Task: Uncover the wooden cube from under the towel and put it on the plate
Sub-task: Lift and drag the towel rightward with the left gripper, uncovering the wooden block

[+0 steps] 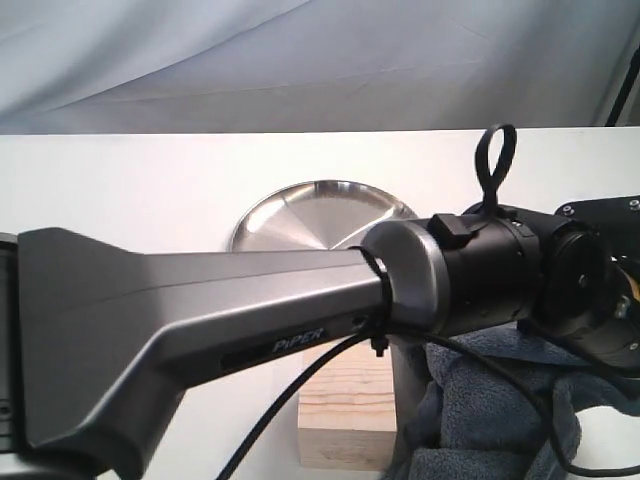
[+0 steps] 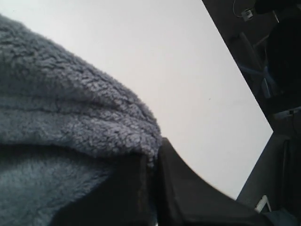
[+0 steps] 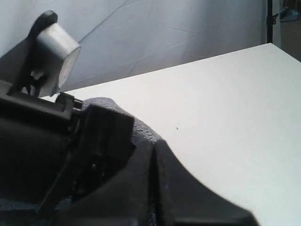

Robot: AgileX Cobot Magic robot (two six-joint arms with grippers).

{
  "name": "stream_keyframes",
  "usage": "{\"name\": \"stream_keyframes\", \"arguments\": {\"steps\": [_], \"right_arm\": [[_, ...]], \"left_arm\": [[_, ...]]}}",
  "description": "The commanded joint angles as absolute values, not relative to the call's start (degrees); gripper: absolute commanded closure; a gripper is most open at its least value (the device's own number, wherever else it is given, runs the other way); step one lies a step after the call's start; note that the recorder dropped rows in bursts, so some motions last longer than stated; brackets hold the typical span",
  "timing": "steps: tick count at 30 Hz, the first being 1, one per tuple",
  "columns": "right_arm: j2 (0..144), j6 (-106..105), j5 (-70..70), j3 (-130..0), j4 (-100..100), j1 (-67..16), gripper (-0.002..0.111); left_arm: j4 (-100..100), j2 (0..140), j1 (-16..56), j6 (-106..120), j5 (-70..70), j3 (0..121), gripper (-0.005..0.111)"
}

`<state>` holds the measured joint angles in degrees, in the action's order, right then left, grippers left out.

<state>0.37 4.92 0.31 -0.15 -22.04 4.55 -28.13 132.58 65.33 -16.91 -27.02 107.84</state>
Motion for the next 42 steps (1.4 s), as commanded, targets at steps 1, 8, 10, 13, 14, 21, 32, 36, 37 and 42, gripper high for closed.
{"name": "stream_keyframes", "arguments": {"steps": [1, 8, 10, 13, 14, 21, 32, 36, 37, 42], "right_arm": [[0.0, 5.15, 0.99, 0.0, -22.32, 4.55, 0.105], [0.0, 5.15, 0.99, 0.0, -22.32, 4.55, 0.105], [0.0, 5.15, 0.99, 0.0, -22.32, 4.55, 0.105], [0.0, 5.15, 0.99, 0.0, -22.32, 4.55, 0.105], [0.0, 5.15, 0.99, 0.0, -22.32, 4.55, 0.105], [0.0, 5.15, 0.99, 0.0, -22.32, 4.55, 0.105], [0.0, 5.15, 0.99, 0.0, -22.32, 4.55, 0.105], [0.0, 5.15, 0.99, 0.0, -22.32, 4.55, 0.105], [0.0, 5.15, 0.99, 0.0, -22.32, 4.55, 0.105], [0.0, 5.15, 0.99, 0.0, -22.32, 4.55, 0.105]], "left_arm": [[-28.59, 133.42, 65.6, -14.53, -29.17, 108.29, 0.106], [-28.48, 135.1, 65.6, -10.25, -35.61, 108.29, 0.094], [-28.28, 135.64, 65.6, -10.25, -36.63, 108.29, 0.089], [-27.39, 136.21, 65.6, -10.03, -38.57, 108.29, 0.083], [-26.49, 136.21, 65.6, -10.02, -39.1, 108.29, 0.081], [-17.09, 136.21, 65.6, -10.02, -43.91, 108.29, 0.064], [-16.09, 135.39, 65.6, -10.02, -47.98, 108.29, 0.023], [-16.09, 133.95, 65.6, -10.02, -53.03, 109.14, 0.022], [-16.09, 133.57, 65.6, -10.02, -54.77, 109.64, 0.022], [-15.83, 132.24, 65.6, -8.37, -60.81, 111.62, 0.022]]}}
